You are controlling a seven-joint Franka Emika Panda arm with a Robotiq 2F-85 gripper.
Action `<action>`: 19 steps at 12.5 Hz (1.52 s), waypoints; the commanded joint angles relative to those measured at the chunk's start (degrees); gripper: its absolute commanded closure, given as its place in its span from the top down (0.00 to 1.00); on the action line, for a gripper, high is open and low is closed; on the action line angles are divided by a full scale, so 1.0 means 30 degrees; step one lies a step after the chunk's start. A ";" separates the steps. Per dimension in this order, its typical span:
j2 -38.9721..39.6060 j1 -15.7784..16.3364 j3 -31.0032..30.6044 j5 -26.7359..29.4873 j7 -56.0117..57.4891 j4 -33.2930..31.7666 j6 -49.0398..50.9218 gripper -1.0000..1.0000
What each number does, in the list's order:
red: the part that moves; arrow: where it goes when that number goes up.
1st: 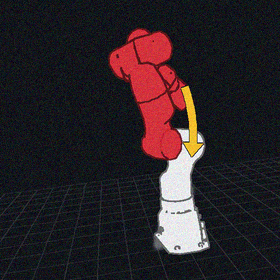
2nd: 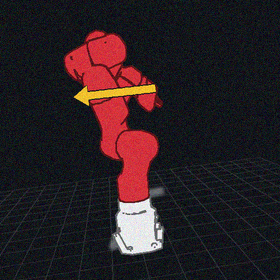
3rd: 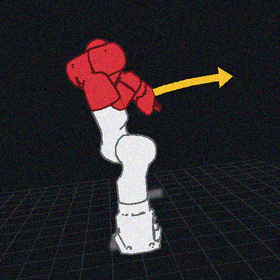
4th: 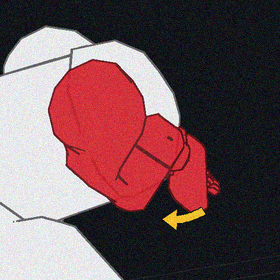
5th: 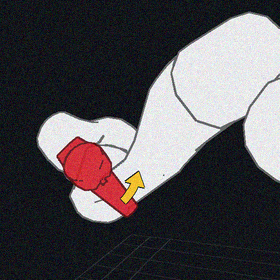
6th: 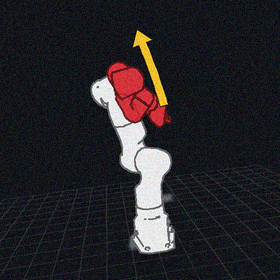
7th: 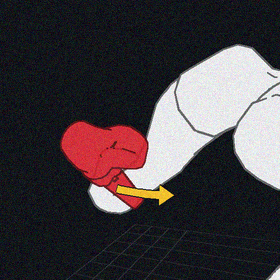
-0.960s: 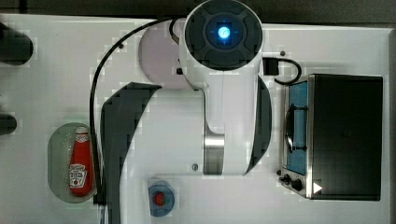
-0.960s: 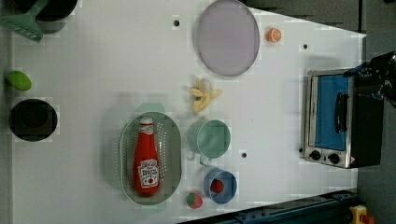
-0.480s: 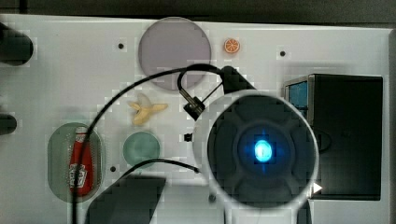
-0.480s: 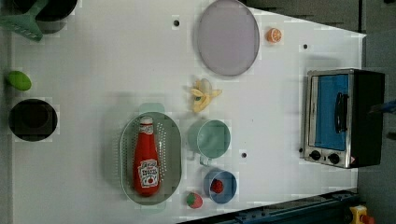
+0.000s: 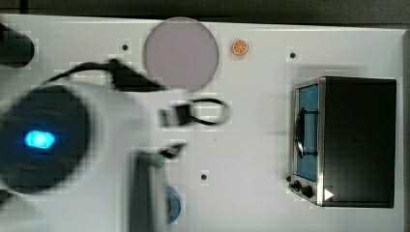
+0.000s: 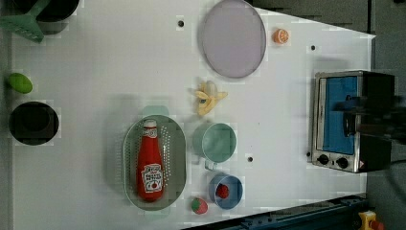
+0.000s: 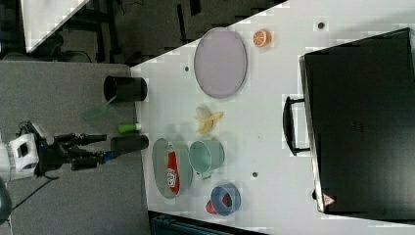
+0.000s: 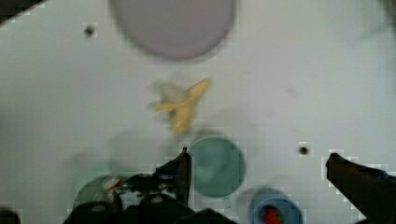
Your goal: Pick ketchup from strainer and place it on the table
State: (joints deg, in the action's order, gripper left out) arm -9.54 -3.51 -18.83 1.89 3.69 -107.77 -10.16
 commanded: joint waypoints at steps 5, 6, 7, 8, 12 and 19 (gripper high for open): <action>0.3104 0.1335 -0.5849 0.0024 0.0238 -0.0833 -0.3333 1.00; 0.3620 0.1364 -0.6463 -0.0085 0.0206 -0.1047 -0.3633 1.00; 0.4149 0.1413 -0.6928 -0.0205 0.0006 -0.1387 -0.4099 1.00; 0.4682 0.1494 -0.7255 -0.0407 -0.0466 -0.1837 -0.4757 1.00; 0.6869 0.2073 -0.7677 -0.2164 -0.3201 -0.4049 -0.8649 1.00; 1.1231 0.2472 -0.7353 -0.5807 -0.5920 -0.5638 -1.3816 1.00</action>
State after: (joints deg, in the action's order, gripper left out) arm 25.85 3.63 -40.59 -14.19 -9.34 -124.77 -50.39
